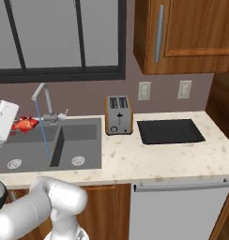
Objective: Take the fish out of the fridge, briefly rinse it in the sink, and place it on the tray next to the sink.
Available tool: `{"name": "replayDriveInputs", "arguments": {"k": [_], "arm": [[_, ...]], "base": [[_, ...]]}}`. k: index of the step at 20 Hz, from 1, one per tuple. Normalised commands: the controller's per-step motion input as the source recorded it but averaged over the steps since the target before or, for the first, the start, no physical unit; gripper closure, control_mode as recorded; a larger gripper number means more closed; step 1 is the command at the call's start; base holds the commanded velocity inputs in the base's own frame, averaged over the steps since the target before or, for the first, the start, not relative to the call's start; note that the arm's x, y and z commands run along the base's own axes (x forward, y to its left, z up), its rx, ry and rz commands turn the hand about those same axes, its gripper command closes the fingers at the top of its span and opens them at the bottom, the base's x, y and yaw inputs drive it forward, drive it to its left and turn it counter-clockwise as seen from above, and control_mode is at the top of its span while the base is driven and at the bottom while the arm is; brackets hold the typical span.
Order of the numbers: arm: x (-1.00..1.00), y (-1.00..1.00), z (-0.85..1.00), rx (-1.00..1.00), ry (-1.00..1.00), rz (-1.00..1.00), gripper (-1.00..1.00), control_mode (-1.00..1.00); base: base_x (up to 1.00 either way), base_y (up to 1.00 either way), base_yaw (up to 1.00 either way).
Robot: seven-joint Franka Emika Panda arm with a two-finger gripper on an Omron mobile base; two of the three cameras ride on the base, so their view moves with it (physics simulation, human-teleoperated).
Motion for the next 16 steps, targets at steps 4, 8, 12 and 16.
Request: {"name": "replayDriveInputs", "arguments": {"k": [4, 8, 12, 16], "arm": [[0.0, 0.0, 0.0, 0.0, 0.0, 0.0, 1.0, 1.0], [0.0, 0.0, 0.0, 0.0, 0.0, 0.0, 1.0, 1.0], [0.0, 0.0, 0.0, 0.0, 0.0, 0.0, 1.0, 1.0], [0.0, 0.0, 0.0, 0.0, 0.0, 0.0, 1.0, 1.0]], "base": [[-0.73, -0.85, -0.16], [-0.43, -1.0, -0.18], [-0.04, -0.9, -0.1], [0.71, -0.62, 0.0]]}}
